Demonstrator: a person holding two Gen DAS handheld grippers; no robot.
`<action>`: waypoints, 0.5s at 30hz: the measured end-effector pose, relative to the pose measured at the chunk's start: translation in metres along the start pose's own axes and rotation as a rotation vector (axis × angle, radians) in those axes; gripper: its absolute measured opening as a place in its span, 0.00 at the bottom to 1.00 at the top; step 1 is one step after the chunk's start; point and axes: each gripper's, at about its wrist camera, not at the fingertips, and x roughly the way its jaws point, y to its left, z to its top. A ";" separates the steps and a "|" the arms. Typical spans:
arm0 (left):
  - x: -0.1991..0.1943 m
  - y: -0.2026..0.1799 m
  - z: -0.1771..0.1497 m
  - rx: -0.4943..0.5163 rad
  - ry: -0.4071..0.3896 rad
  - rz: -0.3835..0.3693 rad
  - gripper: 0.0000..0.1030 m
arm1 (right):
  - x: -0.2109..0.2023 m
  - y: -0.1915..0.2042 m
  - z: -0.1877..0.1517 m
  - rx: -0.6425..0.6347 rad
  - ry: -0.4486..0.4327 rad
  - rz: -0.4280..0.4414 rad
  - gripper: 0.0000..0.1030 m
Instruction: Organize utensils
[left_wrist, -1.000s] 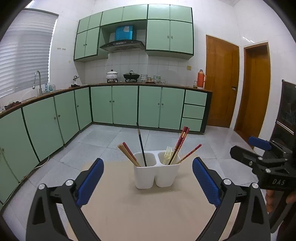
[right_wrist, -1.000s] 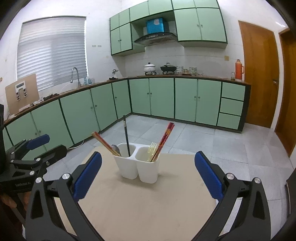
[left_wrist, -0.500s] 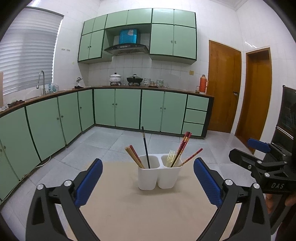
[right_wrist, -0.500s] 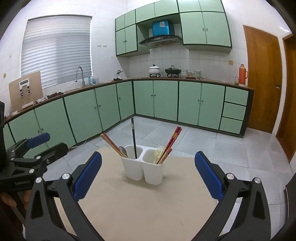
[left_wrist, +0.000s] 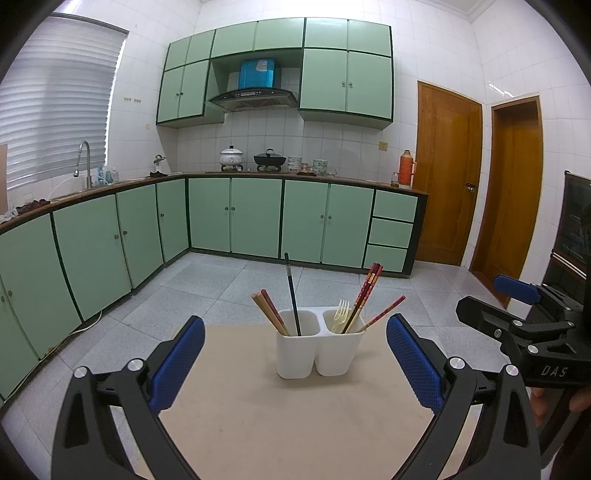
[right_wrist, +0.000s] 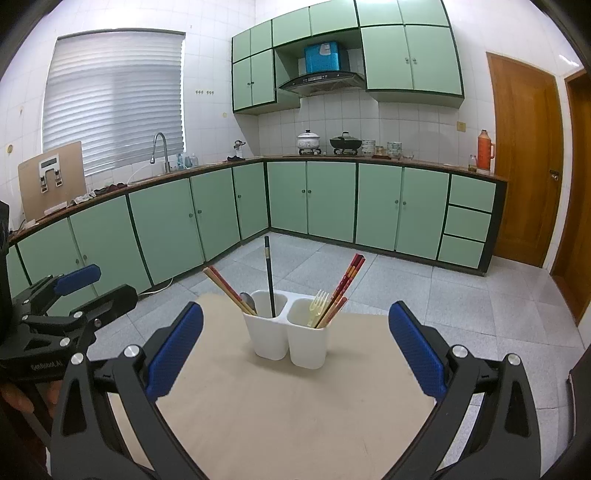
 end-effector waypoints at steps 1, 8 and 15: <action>0.000 0.000 0.000 -0.001 0.000 0.000 0.94 | 0.000 0.000 0.000 -0.001 0.000 0.000 0.95; -0.002 0.001 0.000 -0.001 -0.003 0.001 0.94 | -0.001 0.002 0.001 -0.005 -0.002 0.003 0.95; -0.003 0.002 0.001 -0.003 -0.003 0.002 0.94 | -0.001 0.002 0.002 -0.006 -0.001 0.004 0.95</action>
